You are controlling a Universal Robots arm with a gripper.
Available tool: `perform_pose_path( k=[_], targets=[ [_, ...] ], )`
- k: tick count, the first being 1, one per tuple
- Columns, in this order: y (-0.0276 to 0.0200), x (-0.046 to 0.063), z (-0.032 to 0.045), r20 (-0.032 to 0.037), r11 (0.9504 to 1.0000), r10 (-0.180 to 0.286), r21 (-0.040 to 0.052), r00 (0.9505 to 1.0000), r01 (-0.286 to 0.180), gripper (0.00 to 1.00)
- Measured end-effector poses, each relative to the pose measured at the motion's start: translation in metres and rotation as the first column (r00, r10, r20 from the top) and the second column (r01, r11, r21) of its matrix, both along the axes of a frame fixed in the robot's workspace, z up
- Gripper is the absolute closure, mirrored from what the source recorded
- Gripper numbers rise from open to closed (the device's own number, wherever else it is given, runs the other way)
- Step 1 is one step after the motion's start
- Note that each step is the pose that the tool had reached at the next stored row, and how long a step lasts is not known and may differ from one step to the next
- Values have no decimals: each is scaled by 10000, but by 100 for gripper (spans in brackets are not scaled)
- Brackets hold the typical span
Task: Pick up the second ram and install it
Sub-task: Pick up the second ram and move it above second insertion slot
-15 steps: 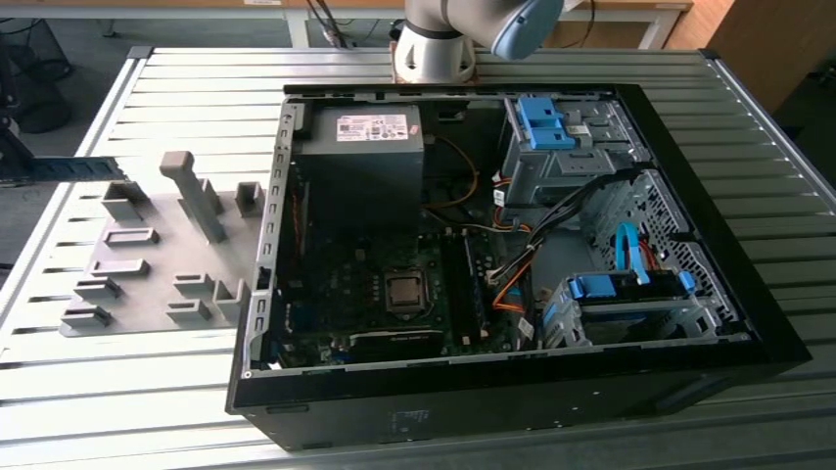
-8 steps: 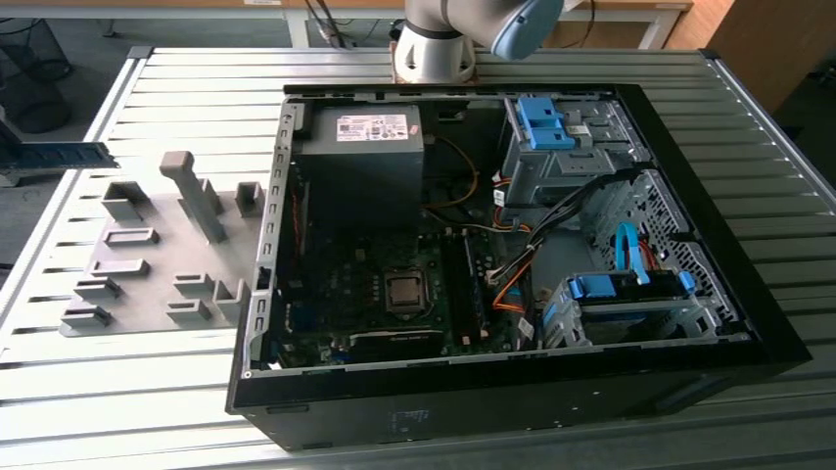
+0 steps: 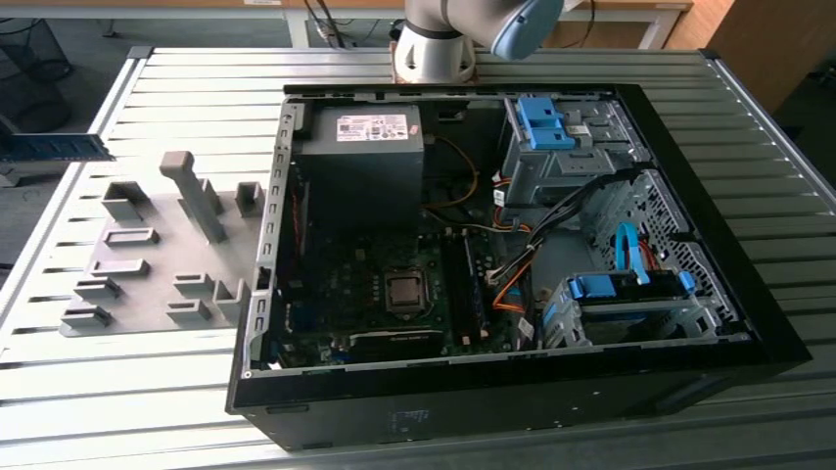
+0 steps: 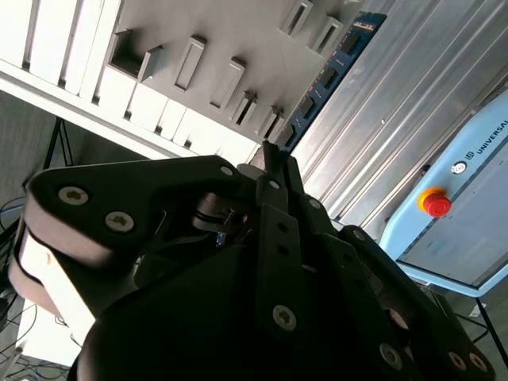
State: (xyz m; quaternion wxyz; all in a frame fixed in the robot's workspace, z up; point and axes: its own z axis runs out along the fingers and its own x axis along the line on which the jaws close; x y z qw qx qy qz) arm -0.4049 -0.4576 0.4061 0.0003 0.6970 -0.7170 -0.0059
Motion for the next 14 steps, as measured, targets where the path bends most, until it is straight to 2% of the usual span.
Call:
perform_pose_path(
  k=[14],
  targets=[
    [0,68,1,0,10000,0,1,10000,0,86]
  ],
)
